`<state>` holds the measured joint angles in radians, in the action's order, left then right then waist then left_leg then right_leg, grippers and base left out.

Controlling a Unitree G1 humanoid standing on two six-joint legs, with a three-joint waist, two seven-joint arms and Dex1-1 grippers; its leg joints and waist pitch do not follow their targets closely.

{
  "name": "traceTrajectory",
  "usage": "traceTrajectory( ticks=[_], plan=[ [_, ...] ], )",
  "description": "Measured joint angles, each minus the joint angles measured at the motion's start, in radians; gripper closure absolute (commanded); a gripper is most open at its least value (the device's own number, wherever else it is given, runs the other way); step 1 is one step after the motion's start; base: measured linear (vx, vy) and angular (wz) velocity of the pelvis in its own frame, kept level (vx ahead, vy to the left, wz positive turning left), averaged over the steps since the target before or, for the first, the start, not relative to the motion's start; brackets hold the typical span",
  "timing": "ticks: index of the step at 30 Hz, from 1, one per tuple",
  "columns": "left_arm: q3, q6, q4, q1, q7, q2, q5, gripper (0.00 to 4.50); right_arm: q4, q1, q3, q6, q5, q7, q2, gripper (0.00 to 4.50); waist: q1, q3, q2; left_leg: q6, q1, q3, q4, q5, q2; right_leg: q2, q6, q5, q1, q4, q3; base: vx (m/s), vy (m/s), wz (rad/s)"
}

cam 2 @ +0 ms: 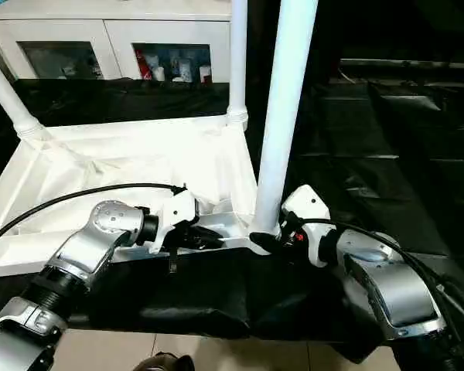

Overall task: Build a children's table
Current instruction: Rotate leg to tighten

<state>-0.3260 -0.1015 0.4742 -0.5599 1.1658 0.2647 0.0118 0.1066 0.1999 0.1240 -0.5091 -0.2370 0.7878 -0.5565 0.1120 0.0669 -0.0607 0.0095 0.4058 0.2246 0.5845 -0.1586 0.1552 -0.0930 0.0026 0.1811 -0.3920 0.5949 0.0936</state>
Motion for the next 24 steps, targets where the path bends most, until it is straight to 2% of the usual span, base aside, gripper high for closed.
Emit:
traceTrajectory(
  ticks=[4,6,8,10,14,19,24],
  plan=[
    [0.0,0.0,0.0,0.0,-0.005,-0.001,0.001,4.5,-0.004,0.0,-0.002,0.003,-0.001,-0.001,0.003,1.86,0.0,0.0,0.0,0.0,0.0,0.0,0.0,0.0,0.0,0.0,0.0,0.0,0.0,0.0,0.0,0.0,0.0,0.0],
    [-0.001,-0.001,0.006,-0.001,-0.045,-0.011,0.012,4.5,-0.025,0.0,-0.015,0.009,0.004,-0.033,0.034,1.86,-0.001,0.0,0.001,0.0,0.0,0.0,0.0,0.0,0.0,0.0,0.0,0.0,0.0,0.001,0.0,0.0,0.0,0.0],
    [0.002,-0.004,0.034,-0.013,-0.11,-0.039,0.028,4.5,-0.058,0.001,-0.038,0.015,0.013,-0.108,0.095,1.86,-0.004,0.001,0.002,0.0,-0.001,0.0,0.001,0.0,0.0,0.0,-0.001,-0.001,0.001,0.001,0.0,0.0,0.0,0.0],
    [0.008,-0.025,0.085,-0.05,-0.212,-0.087,0.056,4.5,-0.126,0.038,-0.068,0.022,0.041,-0.259,0.192,1.86,-0.015,0.002,0.006,0.0,-0.001,0.0,0.002,0.0,0.0,0.0,-0.001,-0.001,0.0,0.001,0.0,0.0,0.0,0.0],
    [0.025,-0.088,0.195,-0.12,-0.428,-0.22,0.092,4.5,-0.259,0.117,-0.119,0.062,0.101,-0.564,0.356,1.87,-0.029,0.002,0.008,0.0,-0.004,0.0,0.003,0.0,0.0,0.0,0.0,0.0,0.004,-0.001,0.0,0.0,0.0,0.0],
    [0.026,-0.108,0.269,-0.164,-0.579,-0.312,0.107,4.5,-0.36,0.179,-0.149,0.122,0.158,-0.772,0.467,1.87,-0.025,0.0,0.006,0.0,-0.006,0.0,0.001,0.0,0.0,0.0,0.0,0.0,0.005,-0.001,0.0,0.0,0.0,0.0],
    [0.024,-0.068,0.299,-0.174,-0.588,-0.318,0.129,4.5,-0.389,0.185,-0.145,0.165,0.191,-0.782,0.478,1.87,-0.023,0.0,0.006,0.0,-0.005,0.0,0.001,0.0,0.0,0.0,0.001,0.0,0.006,-0.002,0.0,0.0,0.0,0.0]
  ],
)
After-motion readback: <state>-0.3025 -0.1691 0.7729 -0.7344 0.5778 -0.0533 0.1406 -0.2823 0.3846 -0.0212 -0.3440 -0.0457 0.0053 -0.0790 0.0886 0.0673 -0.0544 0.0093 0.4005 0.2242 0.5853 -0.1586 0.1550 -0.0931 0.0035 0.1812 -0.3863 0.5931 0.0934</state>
